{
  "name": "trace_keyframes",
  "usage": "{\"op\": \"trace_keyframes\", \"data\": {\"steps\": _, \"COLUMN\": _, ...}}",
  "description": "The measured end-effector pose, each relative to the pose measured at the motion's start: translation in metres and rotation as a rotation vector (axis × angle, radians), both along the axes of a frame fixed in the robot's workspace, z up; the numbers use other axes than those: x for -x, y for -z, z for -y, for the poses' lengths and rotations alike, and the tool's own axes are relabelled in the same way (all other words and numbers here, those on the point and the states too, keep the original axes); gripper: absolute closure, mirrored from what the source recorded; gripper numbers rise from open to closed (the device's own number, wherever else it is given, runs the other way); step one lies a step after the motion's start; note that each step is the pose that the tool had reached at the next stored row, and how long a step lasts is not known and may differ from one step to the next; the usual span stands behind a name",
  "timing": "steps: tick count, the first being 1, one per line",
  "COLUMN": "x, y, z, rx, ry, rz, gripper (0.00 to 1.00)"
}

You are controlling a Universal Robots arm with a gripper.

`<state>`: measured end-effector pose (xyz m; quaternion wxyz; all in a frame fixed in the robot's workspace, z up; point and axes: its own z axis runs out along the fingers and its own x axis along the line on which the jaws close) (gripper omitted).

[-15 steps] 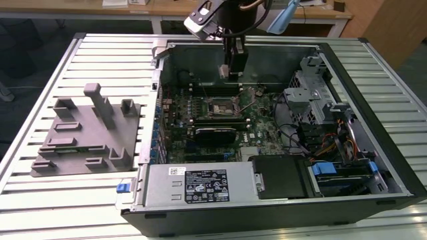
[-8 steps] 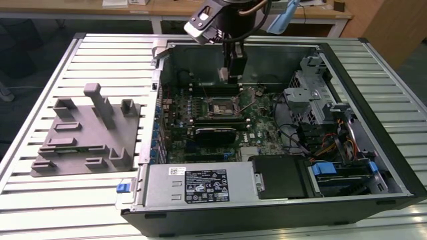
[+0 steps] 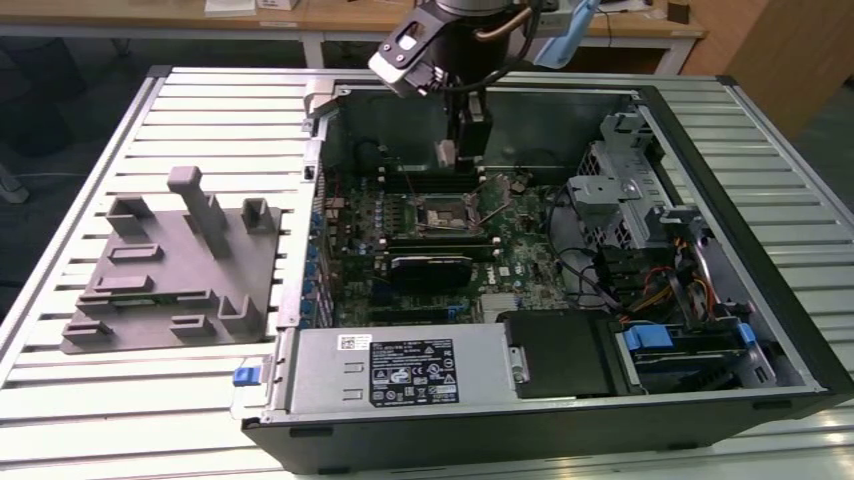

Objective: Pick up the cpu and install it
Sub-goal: 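Place the cpu into insertion slot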

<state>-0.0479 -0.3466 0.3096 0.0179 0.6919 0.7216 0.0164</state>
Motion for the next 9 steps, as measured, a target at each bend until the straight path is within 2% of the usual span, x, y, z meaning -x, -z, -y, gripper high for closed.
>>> {"op": "trace_keyframes", "data": {"steps": 4, "x": 0.0, "y": 0.0075, "z": -0.0022, "rx": -0.0003, "ry": 0.0, "rz": 0.0001, "gripper": 0.46}}
{"op": "trace_keyframes", "data": {"steps": 9, "x": 0.0, "y": 0.0165, "z": -0.0025, "rx": -0.0001, "ry": 0.0, "rz": 0.0, "gripper": 0.46}}
